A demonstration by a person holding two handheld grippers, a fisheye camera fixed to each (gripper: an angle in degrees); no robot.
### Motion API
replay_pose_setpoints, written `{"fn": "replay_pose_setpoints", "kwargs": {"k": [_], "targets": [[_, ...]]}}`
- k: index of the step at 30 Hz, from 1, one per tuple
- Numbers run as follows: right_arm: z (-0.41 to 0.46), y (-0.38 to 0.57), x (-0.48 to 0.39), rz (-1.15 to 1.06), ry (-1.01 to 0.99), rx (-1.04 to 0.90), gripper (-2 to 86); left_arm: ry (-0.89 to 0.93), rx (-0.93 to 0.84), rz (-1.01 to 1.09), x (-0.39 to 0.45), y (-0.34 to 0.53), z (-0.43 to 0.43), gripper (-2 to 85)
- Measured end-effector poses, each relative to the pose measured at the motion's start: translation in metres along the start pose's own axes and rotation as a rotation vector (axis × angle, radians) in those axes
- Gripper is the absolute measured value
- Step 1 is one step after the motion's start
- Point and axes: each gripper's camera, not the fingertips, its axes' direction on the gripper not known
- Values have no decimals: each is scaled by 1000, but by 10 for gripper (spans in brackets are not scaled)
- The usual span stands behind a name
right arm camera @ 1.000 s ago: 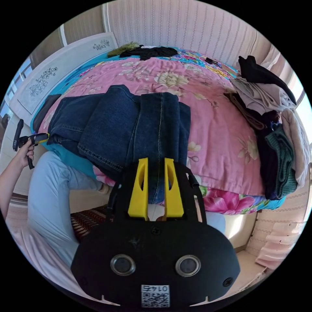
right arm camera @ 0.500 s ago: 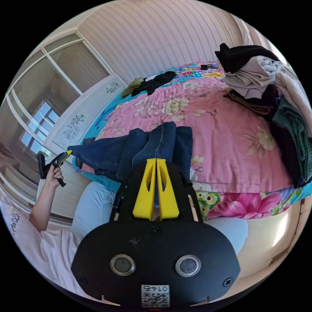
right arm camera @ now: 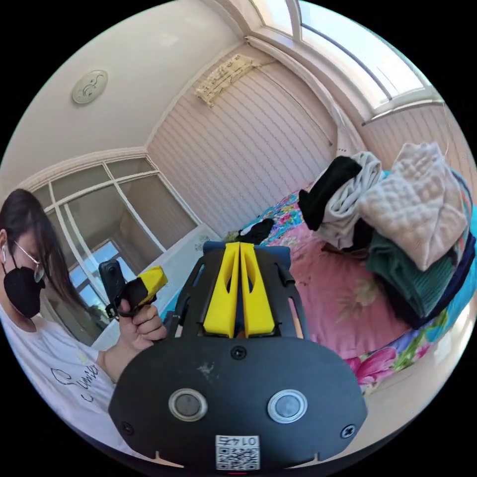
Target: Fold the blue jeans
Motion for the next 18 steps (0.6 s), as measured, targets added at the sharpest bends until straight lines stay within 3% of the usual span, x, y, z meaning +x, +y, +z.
{"fn": "replay_pose_setpoints", "kwargs": {"k": [5,8,12,14,18], "targets": [[-7,-25,14,-84,446,-30,-2,32,-190,-175,-5,37,16,-1],[16,-20,16,-122,570,-116,2,-15,-222,-283,-16,91,-26,8],[72,-8,5,-168,468,-291,15,-364,-252,-518,-45,158,-106,33],[129,1,-8,-171,294,-456,27,-655,-268,-668,-69,196,-164,55],[237,18,-43,-135,-81,-776,56,-821,-212,-851,-103,233,-227,79]]}}
